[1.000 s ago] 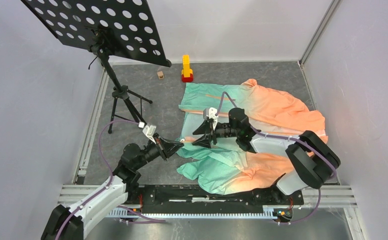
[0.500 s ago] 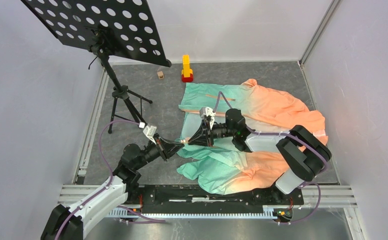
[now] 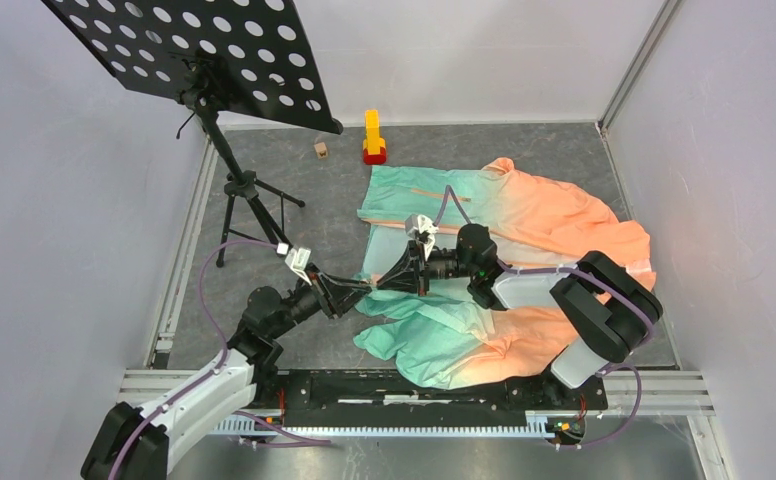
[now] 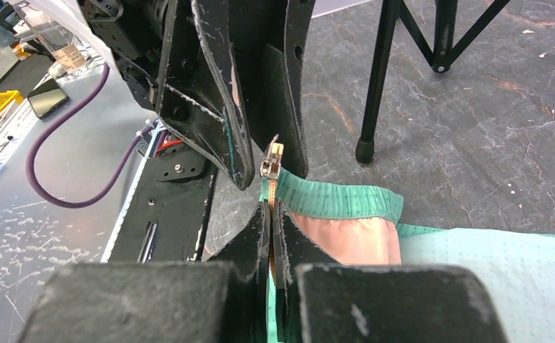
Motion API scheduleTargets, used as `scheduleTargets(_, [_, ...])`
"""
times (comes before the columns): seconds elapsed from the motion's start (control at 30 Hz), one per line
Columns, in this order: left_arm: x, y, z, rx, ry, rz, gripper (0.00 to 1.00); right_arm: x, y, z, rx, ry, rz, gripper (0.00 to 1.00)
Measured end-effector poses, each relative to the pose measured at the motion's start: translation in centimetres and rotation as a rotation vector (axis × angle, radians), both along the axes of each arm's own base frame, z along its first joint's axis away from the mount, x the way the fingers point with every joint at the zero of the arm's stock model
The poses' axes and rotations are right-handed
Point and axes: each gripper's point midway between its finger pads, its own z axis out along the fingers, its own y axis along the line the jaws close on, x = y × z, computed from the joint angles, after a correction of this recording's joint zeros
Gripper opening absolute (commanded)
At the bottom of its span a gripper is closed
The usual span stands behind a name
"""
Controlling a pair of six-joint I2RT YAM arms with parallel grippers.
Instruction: Zip up the jacket
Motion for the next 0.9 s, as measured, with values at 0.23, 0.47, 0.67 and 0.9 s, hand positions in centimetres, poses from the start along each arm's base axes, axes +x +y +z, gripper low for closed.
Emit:
scheduleTargets(0.23, [0.1, -0.1, 0.5, -0.024, -0.001, 0.0, 0.47, 0.3, 0.1, 0.3, 0.011, 0.008, -0.022, 0.01])
scheduleTargets(0.47, [0.2, -0.2, 0.0, -0.016, 0.016, 0.0, 0.3, 0.7, 0.2, 0.7, 0.025, 0.012, -0.044, 0.0])
scheduleTargets(0.67, [0.3, -0.2, -0.2, -0.016, 0.026, 0.003, 0.02, 0.9, 0.2, 0.7, 0.025, 0.021, -0.057, 0.0])
scheduleTargets(0.9, [1.1, 0.7, -2.1, 0.042, 0.118, 0.084, 0.02, 3.1, -0.1, -2.1, -0.101, 0.03, -0.192, 0.57])
